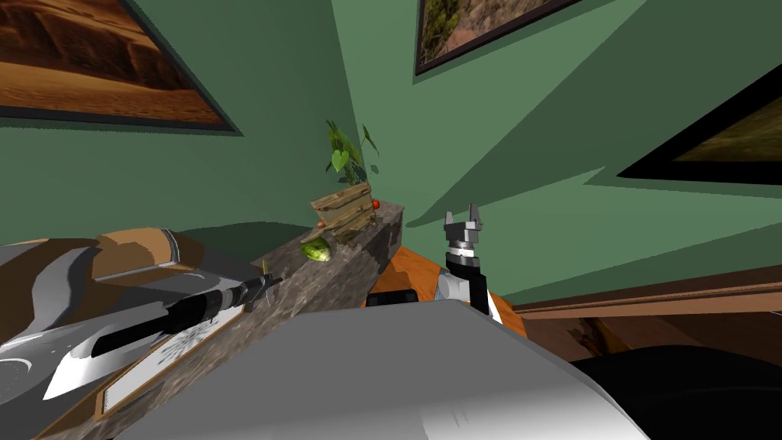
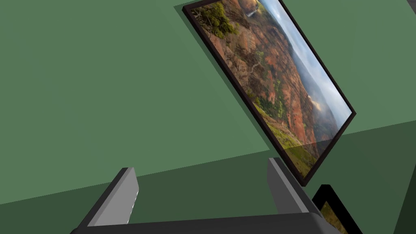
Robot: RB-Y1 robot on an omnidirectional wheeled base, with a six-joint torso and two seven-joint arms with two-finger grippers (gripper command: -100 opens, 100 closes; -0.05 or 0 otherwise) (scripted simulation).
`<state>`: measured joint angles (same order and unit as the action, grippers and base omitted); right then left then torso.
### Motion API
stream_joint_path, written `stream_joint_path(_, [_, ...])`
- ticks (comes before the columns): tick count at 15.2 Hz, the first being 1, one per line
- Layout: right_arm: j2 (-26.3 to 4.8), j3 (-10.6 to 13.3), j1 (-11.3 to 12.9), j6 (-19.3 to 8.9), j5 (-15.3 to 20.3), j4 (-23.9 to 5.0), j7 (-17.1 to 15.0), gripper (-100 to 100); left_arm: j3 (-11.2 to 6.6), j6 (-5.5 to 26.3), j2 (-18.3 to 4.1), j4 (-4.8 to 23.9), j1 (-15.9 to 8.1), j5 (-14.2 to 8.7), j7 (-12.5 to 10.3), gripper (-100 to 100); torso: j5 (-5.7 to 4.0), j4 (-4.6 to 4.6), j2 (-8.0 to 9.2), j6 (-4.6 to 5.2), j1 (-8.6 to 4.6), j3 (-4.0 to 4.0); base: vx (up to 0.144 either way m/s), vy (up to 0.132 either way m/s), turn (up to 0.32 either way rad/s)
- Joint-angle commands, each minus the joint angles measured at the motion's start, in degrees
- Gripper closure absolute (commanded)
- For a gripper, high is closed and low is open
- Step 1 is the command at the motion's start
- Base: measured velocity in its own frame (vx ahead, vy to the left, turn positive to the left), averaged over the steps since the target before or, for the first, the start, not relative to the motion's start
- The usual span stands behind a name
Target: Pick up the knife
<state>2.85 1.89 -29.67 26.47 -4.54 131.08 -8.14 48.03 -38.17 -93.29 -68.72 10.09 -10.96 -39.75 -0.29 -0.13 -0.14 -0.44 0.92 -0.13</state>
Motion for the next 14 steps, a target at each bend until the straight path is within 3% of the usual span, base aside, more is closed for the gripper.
stream_joint_path(1, [0.0, 0.0, 0.0, 0.0, 0.0, 0.0, 0.0, 0, 0.0, 0.0, 0.0, 0.0, 0.0, 0.0, 0.0, 100, 0.0, 0.0, 0.0, 0.0, 0.0, 0.0, 0.0, 0.0, 0.0])
stream_joint_path(2, [0.0, 0.0, 0.0, 0.0, 0.0, 0.0, 0.0, 0, 0.0, 0.0, 0.0, 0.0, 0.0, 0.0, 0.0, 100, 0.0, 0.0, 0.0, 0.0, 0.01, 0.0, 0.0, 0.0, 0.0])
stream_joint_path(3, [0.0, 0.0, 0.0, 0.0, 0.0, 0.0, 0.0, 0, 1.3, 0.62, -1.58, 0.18, 1.09, 0.42, -0.26, -100, 0.01, 0.0, 0.0, 0.0, 0.02, 0.0, 0.007, -0.021, -0.066])
stream_joint_path(10, [0.01, 0.01, 0.0, 0.0, 0.0, 0.0, 0.0, 0, 5.26, 3.16, -4.92, 1.34, 4.84, 2.11, -0.57, -100, 0.03, -0.11, -0.22, -0.09, -0.05, -0.16, 0.047, -0.058, -0.068])
stream_joint_path(14, [0.0, 0.0, -0.02, 0.0, 0.0, 0.0, 0.0, 0, 8.34, 5.19, -6.62, 2.13, 7.91, 3.61, -0.73, -100, 0.1, -0.17, -0.53, -0.1, 0.13, -0.32, 0.135, -0.059, -0.054])
